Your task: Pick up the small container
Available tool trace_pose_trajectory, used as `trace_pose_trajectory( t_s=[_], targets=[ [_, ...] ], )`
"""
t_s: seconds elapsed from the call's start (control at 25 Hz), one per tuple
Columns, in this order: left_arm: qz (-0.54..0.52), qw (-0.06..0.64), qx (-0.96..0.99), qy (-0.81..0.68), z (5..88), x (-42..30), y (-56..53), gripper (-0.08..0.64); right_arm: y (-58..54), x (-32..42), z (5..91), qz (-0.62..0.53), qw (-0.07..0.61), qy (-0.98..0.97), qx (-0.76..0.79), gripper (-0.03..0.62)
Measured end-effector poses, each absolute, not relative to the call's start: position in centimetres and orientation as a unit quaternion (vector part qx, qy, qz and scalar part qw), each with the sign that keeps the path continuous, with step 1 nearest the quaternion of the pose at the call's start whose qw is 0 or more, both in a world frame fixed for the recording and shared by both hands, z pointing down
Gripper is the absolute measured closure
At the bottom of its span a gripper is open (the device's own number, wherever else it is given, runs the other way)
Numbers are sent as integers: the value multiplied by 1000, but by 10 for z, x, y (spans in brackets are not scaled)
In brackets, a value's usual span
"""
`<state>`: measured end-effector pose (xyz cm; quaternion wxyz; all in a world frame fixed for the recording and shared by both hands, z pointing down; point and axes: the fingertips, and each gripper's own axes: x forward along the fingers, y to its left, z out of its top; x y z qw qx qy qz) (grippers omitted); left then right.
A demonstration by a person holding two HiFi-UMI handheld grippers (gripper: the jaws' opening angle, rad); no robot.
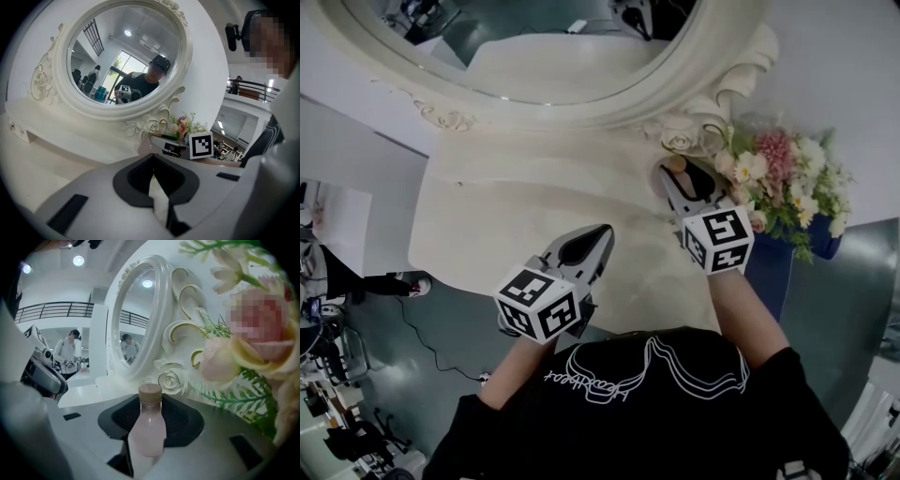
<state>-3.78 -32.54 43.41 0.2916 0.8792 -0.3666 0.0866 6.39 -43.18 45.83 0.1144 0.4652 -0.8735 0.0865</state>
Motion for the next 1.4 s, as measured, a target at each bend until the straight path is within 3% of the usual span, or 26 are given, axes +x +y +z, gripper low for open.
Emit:
trace_pose_trajectory(
  t_s=[0.56,1.4],
  targets=[
    [79,290,878,-373,429,-44,-323,558,-430,61,456,80,127,-871,467,449],
    [68,242,894,-372,390,-44,-263,558,-345,52,387,79,75,-892,439,449]
  ],
)
